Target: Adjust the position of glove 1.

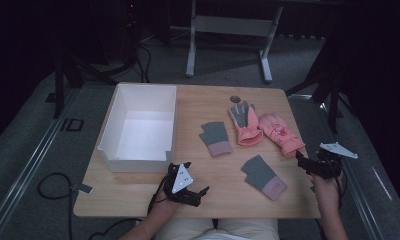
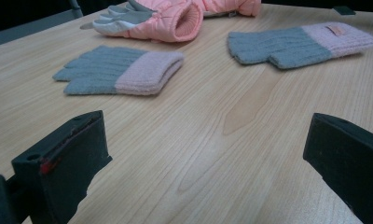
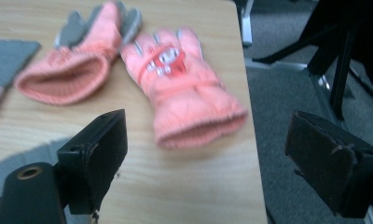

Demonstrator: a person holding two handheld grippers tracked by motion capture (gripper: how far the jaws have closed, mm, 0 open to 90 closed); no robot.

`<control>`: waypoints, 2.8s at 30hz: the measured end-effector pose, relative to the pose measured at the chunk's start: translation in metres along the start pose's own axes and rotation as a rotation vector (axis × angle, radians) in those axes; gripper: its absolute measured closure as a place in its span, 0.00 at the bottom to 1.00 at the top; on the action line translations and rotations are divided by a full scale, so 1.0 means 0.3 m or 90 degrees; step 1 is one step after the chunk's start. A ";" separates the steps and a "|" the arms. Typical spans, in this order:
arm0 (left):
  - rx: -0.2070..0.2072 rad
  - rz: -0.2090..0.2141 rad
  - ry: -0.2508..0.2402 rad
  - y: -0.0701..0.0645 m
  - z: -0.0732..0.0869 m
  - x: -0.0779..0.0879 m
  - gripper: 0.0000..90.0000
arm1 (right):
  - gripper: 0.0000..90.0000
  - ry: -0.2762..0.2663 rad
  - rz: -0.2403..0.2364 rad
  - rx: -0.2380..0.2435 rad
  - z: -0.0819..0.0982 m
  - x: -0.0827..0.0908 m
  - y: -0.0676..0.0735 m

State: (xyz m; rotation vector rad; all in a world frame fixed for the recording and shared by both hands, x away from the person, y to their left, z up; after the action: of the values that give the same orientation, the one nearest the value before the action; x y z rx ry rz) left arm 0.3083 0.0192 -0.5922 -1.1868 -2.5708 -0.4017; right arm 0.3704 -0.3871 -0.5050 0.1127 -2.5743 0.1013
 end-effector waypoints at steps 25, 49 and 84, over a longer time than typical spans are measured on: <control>-0.006 -0.006 0.000 -0.001 0.000 -0.001 0.00 | 0.13 -0.083 -0.109 0.039 -0.365 0.072 0.217; -0.004 0.003 0.001 -0.001 0.000 -0.001 0.00 | 0.36 -0.025 -0.293 0.152 -0.440 -0.048 0.559; -0.002 0.014 -0.003 -0.002 -0.001 0.000 0.00 | 0.60 0.196 -0.296 0.263 -0.147 -0.568 0.815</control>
State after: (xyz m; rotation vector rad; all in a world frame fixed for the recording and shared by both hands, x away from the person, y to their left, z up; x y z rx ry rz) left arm 0.3078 0.0188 -0.5920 -1.2173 -2.5592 -0.3979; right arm 0.5124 -0.1297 -0.5712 0.7775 -2.1261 0.4353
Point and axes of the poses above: each handheld gripper's, and its own axes: x roughly backward along the jaws, z roughly out of its underside, y roughly to its left, the point moved 5 cm from there along -x, roughly forward along the jaws, and after that the axes turned 2 degrees about -x, right-handed, at the moved point
